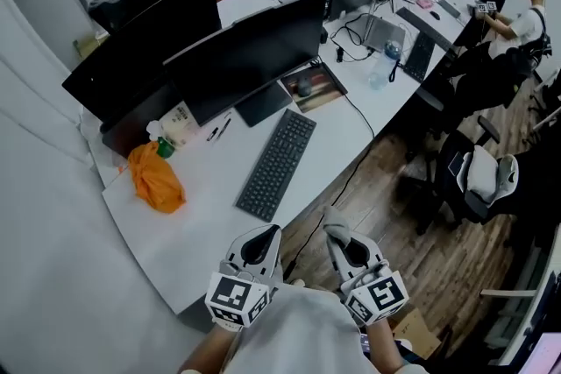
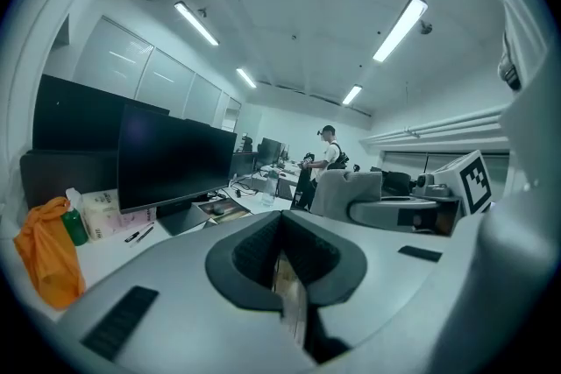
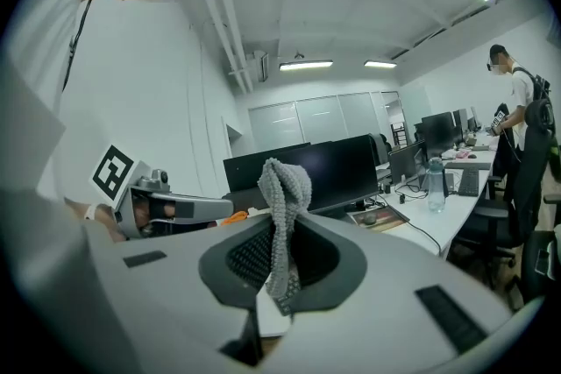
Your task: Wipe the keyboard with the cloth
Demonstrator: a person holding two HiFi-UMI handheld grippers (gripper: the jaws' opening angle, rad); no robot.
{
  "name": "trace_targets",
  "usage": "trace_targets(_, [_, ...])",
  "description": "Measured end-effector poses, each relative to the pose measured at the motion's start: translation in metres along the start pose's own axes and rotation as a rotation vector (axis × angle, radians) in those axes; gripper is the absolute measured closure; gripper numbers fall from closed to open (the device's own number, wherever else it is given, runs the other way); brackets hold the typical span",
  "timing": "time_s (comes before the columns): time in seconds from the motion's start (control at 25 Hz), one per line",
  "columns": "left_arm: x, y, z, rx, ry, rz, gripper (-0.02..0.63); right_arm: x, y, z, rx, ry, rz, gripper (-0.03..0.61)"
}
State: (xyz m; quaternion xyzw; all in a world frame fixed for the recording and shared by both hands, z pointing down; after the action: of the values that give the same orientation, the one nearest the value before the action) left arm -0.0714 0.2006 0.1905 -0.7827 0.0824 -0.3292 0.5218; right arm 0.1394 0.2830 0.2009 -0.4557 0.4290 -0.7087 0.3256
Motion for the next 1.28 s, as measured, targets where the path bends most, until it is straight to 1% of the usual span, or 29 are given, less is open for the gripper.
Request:
trace_targets(0.12, [0.008, 0.009, -0.021, -0.013, -0.018, 0.002, 0.595, 0.024, 0.014, 0.001, -0.009, 0.006, -0.016, 0.560])
trace_targets(0.24, [0.016, 0.015, -0.048, 0.001, -0.029, 0.001, 0.595, 0.054, 0.021, 0.000, -0.006, 0.069, -0.075, 0.549])
trace_targets(0.28, [0.018, 0.017, -0.058, 0.008, -0.033, 0.002, 0.595, 0.065, 0.023, -0.001, -0.013, 0.077, -0.089, 0.548])
trace_targets(0.44, [0.028, 0.025, -0.085, 0.022, -0.063, 0.014, 0.595, 0.092, 0.029, -0.003, -0.051, 0.069, -0.127, 0.548])
trace_targets(0.56, [0.036, 0.026, -0.100, 0.004, -0.063, 0.014, 0.595, 0.107, 0.027, 0.003, -0.075, 0.056, -0.156, 0.548])
trace_targets(0.68, [0.042, 0.025, -0.107, -0.028, -0.044, 0.016, 0.595, 0.114, 0.023, 0.014, -0.081, 0.039, -0.180, 0.548])
trace_targets(0.84, [0.052, 0.028, -0.112, -0.038, -0.001, 0.007, 0.595, 0.128, 0.025, 0.038, -0.073, 0.045, -0.160, 0.548])
trace_targets(1.0, [0.063, 0.029, -0.112, -0.053, 0.047, -0.004, 0.595, 0.143, 0.026, 0.068, -0.037, 0.060, -0.145, 0.548])
trace_targets(1.12, [0.076, 0.027, -0.113, -0.057, 0.072, -0.019, 0.595, 0.158, 0.025, 0.093, -0.067, 0.059, -0.174, 0.548])
trace_targets(1.28, [0.091, 0.022, -0.113, -0.072, 0.133, -0.041, 0.595, 0.181, 0.026, 0.124, -0.108, 0.072, -0.205, 0.548])
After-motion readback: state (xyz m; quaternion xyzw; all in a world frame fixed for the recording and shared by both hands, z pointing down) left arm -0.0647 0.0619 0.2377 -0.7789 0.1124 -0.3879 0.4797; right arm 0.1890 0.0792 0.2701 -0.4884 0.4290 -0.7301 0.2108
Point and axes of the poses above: the fingertips, and each gripper's own axes: x forward along the fingers, z to its right, y out of its top, the point moved 10 cm from there along -x, backward along the fingers, and after that the axes turned 9 degrees about -z, right-handed, at the moved point
